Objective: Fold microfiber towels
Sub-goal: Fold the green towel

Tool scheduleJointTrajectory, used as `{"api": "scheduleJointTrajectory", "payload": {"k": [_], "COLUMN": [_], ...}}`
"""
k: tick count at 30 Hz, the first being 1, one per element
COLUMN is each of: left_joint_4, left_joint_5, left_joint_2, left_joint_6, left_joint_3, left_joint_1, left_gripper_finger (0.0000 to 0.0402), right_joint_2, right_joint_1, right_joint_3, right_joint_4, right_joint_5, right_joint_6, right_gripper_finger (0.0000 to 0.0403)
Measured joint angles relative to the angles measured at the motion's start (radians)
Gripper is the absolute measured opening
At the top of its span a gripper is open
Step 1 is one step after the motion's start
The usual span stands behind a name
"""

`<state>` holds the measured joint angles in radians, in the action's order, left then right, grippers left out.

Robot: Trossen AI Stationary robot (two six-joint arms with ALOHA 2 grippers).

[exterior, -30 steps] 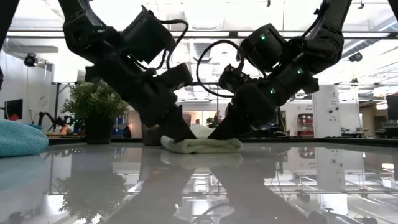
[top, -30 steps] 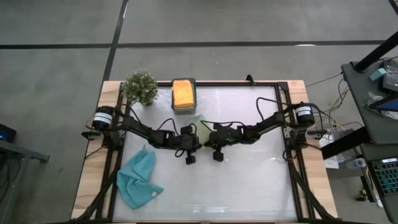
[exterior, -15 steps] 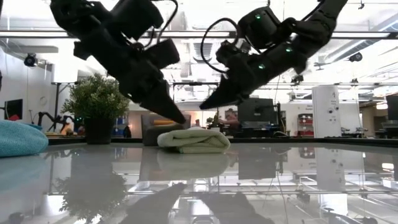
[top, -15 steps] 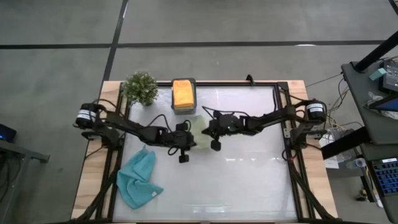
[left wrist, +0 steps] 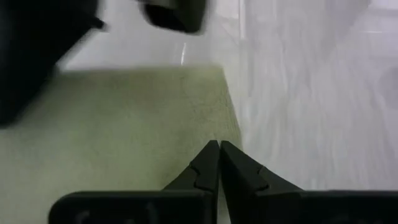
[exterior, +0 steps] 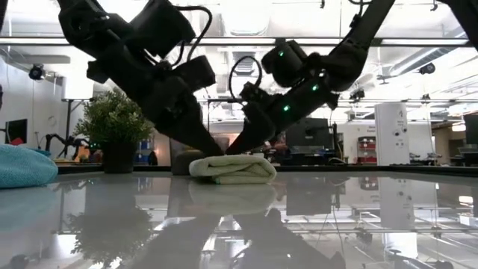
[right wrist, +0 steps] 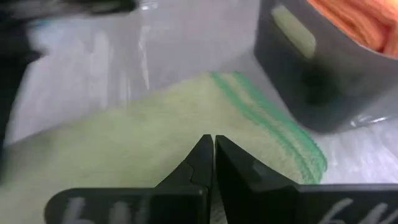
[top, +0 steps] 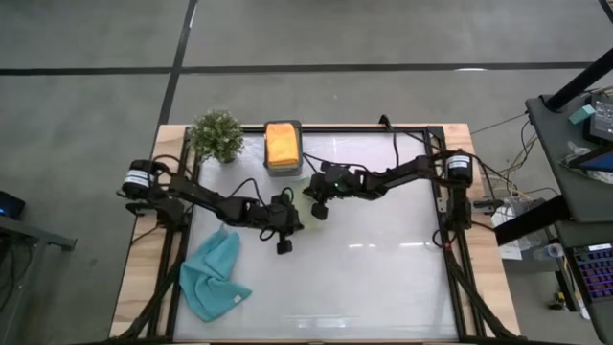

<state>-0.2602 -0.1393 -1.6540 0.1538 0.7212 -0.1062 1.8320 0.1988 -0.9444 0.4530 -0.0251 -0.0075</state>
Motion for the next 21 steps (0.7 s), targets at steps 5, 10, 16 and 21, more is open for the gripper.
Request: {"api": "scheduleJointTrajectory", "payload": {"k": [5, 10, 16, 21], "left_joint_4": [-0.016, -0.021, -0.015, 0.042], "left_joint_5": [0.038, 0.057, 0.059, 0.058], "left_joint_2": [-0.045, -0.061, -0.038, 0.007], "left_joint_6": [0.051, 0.078, 0.074, 0.066], "left_joint_3": [-0.004, -0.008, -0.007, -0.008], "left_joint_1": [0.0, 0.002, 0.003, 0.009], "left_gripper_finger": [0.0001, 0.0001, 0.0001, 0.0001], "right_joint_2": [0.046, 0.055, 0.031, -0.023], "right_joint_1": [0.03, 0.052, 0.057, 0.058], "right_joint_3": [-0.004, 0.004, 0.003, -0.008], "right_joint_4": [0.005, -0.001, -0.041, -0.138], "right_joint_5": [0.001, -0.006, -0.009, -0.05], "right_joint_6": [0.033, 0.033, 0.047, 0.087], "right_gripper_finger": [0.0012, 0.0012, 0.0013, 0.0013]}}
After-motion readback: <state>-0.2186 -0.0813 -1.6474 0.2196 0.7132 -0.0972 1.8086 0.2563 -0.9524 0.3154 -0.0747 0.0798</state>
